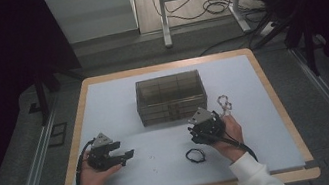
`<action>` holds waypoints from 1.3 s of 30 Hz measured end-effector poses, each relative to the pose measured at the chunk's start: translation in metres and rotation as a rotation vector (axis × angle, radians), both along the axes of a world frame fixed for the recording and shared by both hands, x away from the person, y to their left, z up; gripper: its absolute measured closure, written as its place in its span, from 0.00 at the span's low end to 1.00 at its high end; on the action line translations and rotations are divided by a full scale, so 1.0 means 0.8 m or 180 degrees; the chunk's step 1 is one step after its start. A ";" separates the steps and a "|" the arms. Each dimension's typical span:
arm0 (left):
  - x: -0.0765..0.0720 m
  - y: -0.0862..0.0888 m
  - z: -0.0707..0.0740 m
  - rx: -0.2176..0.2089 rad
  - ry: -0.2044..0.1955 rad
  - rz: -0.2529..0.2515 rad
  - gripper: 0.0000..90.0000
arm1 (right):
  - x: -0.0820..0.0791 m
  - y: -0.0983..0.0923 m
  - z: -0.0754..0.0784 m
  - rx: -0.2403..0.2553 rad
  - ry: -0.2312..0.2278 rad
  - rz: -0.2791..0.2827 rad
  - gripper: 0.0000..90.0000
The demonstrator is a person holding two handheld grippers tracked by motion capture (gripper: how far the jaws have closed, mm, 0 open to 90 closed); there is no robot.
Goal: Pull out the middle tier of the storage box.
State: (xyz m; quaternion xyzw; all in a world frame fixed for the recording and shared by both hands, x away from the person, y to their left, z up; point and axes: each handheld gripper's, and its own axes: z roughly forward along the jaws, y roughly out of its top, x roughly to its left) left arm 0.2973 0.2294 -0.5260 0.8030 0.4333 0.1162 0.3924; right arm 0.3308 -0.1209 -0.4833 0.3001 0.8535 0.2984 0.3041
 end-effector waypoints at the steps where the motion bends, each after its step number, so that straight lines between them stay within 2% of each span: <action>1: 0.000 0.000 0.000 0.0002 0.0001 -0.0001 0.34 | 0.000 0.001 0.000 -0.0012 -0.0010 -0.0001 0.43; 31: 0.001 -0.002 -0.003 0.0018 0.0026 -0.0018 0.34 | -0.005 0.029 -0.011 -0.0515 -0.0348 0.0067 0.49; 39: 0.001 -0.001 -0.002 0.0022 0.0018 -0.0019 0.34 | -0.003 0.035 -0.011 -0.0517 -0.0351 0.0073 0.49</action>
